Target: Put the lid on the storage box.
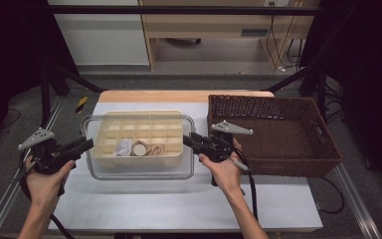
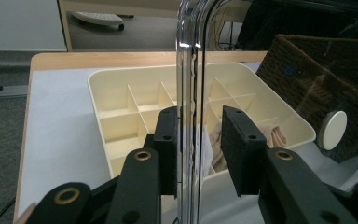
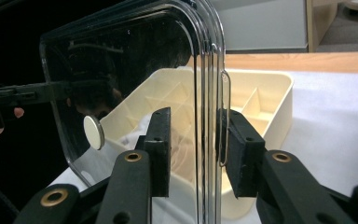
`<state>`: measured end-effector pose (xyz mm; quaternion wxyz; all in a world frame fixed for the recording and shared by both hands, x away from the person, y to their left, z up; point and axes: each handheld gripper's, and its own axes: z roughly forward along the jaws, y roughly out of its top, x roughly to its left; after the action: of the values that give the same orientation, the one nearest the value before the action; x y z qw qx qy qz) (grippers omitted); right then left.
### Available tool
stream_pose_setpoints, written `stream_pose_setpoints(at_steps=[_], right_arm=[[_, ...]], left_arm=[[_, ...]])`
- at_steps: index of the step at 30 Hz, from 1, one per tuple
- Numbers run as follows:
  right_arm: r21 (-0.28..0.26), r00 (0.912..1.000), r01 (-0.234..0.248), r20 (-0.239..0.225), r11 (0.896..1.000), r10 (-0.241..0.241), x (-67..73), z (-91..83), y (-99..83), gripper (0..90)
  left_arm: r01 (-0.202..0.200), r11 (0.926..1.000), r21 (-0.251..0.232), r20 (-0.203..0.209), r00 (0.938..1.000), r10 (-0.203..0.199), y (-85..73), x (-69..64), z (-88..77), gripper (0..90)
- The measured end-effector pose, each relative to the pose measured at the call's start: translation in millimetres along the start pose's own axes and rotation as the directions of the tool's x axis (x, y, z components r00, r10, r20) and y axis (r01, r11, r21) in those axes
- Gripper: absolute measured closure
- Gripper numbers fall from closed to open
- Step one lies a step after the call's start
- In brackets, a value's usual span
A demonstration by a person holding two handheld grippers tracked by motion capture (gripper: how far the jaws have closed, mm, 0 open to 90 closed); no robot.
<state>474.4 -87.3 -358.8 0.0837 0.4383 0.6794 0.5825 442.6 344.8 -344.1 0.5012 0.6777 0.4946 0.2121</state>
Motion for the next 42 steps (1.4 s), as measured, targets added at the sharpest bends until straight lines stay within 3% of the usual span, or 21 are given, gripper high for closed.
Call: stream_pose_setpoints(at_steps=[9, 14, 22, 28, 42], right_arm=[[-0.007, 0.9997, 0.018, 0.018, 1.000, -0.018, -3.0, 20.0, 26.7, 65.3], [-0.010, 0.9999, 0.006, 0.012, 1.000, -0.006, -7.1, 31.7, 38.3, 64.8], [-0.007, 0.9998, 0.001, 0.020, 1.000, -0.001, -8.9, 44.7, 52.7, 64.7], [0.023, 0.9995, -0.032, 0.008, 0.999, 0.032, -13.8, 59.1, 51.1, 64.8], [0.044, 0.9984, -0.054, 0.020, 0.998, 0.053, -20.6, 70.3, 48.9, 64.9]], left_arm=[[0.015, 0.9999, 0.000, -0.004, 0.9999, -0.015, 19.8, 16.4, 13.7, 67.1], [0.007, 1.0000, 0.001, -0.015, 0.9999, -0.007, 32.1, 21.7, 16.3, 67.1], [0.028, 0.9995, 0.013, -0.022, 0.9994, -0.027, 45.1, 34.7, 27.1, 66.9], [0.038, 0.9984, 0.042, -0.033, 0.9988, -0.037, 45.7, 43.2, 30.5, 66.5], [0.051, 0.9959, 0.075, -0.050, 0.9976, -0.047, 43.2, 49.9, 43.0, 65.8]])
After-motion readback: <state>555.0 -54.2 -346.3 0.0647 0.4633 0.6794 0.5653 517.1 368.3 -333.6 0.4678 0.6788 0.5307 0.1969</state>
